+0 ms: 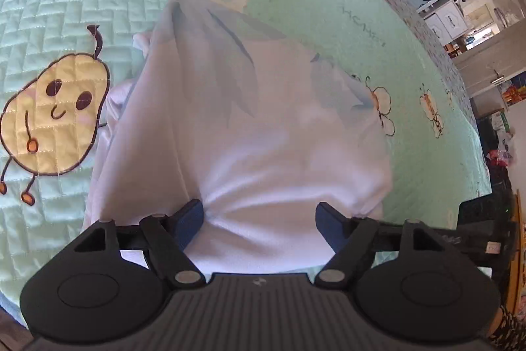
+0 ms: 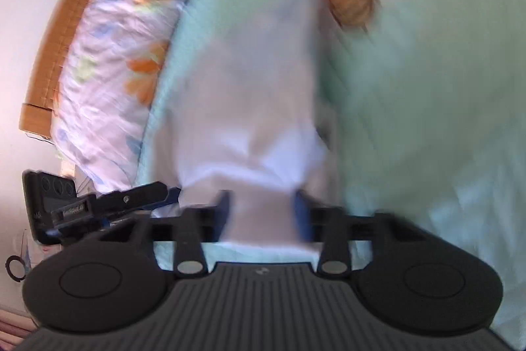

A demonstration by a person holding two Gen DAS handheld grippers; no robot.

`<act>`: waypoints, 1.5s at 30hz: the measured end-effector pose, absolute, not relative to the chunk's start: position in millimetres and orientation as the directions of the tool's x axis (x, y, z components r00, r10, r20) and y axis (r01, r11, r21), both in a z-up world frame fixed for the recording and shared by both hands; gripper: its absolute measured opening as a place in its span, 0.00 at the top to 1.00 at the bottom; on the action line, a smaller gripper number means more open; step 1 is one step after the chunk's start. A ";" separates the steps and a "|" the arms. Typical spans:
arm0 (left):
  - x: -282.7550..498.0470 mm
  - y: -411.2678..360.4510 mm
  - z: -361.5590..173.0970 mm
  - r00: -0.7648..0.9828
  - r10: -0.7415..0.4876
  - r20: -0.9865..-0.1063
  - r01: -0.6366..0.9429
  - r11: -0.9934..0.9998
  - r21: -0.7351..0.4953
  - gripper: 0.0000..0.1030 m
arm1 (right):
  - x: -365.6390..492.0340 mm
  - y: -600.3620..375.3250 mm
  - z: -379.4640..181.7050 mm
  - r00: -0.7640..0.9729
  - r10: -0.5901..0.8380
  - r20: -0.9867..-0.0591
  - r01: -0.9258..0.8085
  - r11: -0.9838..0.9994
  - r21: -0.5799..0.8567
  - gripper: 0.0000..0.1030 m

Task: Fold clothes

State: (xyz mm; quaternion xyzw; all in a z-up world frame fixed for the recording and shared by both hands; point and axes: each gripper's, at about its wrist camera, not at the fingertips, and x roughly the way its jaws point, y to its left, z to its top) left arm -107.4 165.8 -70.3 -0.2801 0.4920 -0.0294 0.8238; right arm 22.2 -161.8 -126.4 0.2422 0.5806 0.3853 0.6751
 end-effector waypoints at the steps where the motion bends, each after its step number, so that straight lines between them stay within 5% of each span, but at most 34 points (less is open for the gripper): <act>1: -106.6 160.1 -64.0 0.500 -0.293 -0.815 -0.237 0.859 -0.454 0.23 | 14.9 -165.6 -129.4 0.030 0.795 -0.606 -0.242 0.594 0.767 1.00; 4: -104.1 143.0 -45.4 0.456 -0.194 -0.869 -0.261 0.904 -0.338 0.23 | 0.0 -167.9 -111.8 0.038 0.737 -0.675 -0.293 0.654 0.697 0.94; 6: -102.4 131.5 -33.0 0.424 -0.125 -0.897 -0.274 0.927 -0.258 0.23 | -7.0 -157.9 -80.9 0.097 0.668 -0.738 -0.356 0.716 0.601 0.71; 8: -100.0 124.3 -20.0 0.414 -0.059 -0.908 -0.285 0.939 -0.191 0.23 | -11.3 -142.4 -46.7 0.164 0.594 -0.788 -0.420 0.765 0.489 0.23; 9: -98.6 122.2 -13.3 0.418 -0.028 -0.908 -0.291 0.943 -0.163 0.23 | -12.0 -131.9 -30.0 0.193 0.552 -0.811 -0.446 0.786 0.429 0.17; 18: -75.4 113.7 3.9 0.371 -0.018 -0.928 -0.325 0.934 -0.148 0.24 | -3.7 -78.5 21.2 0.220 0.274 -0.936 -0.432 0.888 0.158 0.16; 45: -75.3 100.2 -1.8 0.362 -0.010 -0.932 -0.235 0.967 -0.102 0.24 | -24.3 -84.3 18.0 0.212 0.187 -0.959 -0.368 0.925 0.099 0.16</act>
